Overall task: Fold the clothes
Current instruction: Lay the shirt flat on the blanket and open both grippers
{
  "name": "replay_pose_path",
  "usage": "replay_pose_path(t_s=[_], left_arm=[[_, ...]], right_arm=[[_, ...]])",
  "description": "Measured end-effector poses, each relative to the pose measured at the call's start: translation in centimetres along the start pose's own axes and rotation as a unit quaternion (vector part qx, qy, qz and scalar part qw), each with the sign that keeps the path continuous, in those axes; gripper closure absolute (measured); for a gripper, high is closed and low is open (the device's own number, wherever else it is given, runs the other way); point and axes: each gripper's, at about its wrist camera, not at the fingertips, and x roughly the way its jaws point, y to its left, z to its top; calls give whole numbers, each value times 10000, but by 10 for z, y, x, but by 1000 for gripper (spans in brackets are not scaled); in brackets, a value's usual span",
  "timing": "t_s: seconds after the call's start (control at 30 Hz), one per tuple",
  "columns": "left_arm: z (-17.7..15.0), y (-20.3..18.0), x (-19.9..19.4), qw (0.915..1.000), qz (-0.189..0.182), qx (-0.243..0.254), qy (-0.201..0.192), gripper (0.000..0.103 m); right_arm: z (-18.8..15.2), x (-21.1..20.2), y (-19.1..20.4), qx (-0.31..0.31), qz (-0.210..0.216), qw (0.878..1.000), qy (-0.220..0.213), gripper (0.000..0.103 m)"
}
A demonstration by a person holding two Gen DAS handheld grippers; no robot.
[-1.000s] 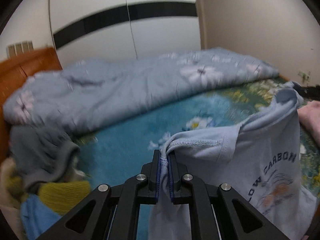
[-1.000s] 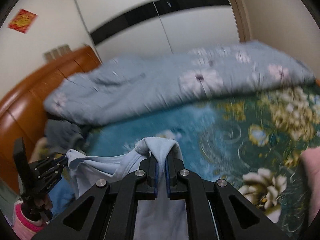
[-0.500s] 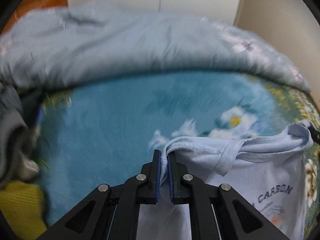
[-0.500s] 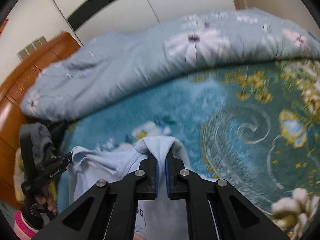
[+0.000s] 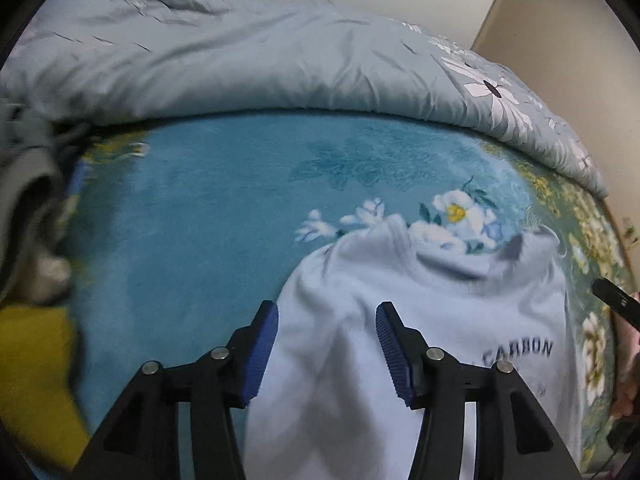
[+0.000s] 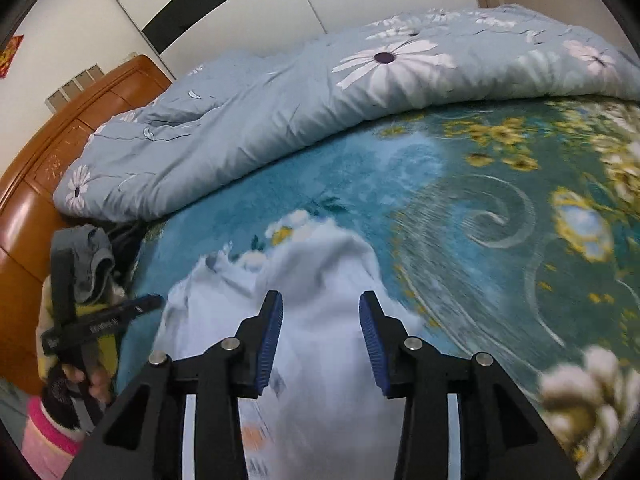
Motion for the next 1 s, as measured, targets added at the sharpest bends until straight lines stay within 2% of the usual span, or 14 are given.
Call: replay_pose_path(t_s=[0.2, 0.37, 0.43, 0.6, 0.7, 0.83, 0.93, 1.0], left_arm=[[-52, -13, -51, 9998, 36, 53, -177, 44], [-96, -34, -71, 9996, -246, -10, -149, 44], [-113, -41, -76, 9994, -318, 52, -105, 44], [-144, -45, -91, 9988, -273, 351, -197, 44], [-160, -42, -99, 9983, -242, 438, -291, 40], [-170, -26, -93, 9988, -402, 101, -269, 39], [-172, -18, -84, 9982, -564, -76, -199, 39], [-171, -15, -81, 9976, -648, -158, -182, 39]], right_arm=[[-76, -27, -35, 358, -243, 9979, 472, 62], [-117, -32, -46, 658, -277, 9956, 598, 62], [-126, -33, -48, 798, -257, 9953, 489, 62], [-130, -36, -50, 1158, -291, 9927, 192, 62], [-128, -35, -53, 1297, -298, 9911, 74, 62], [-120, -31, -58, 1390, -336, 9897, -85, 61], [-116, -25, -61, 1420, -188, 9896, -123, 53], [-113, -21, -58, 1349, -56, 9908, -86, 52]])
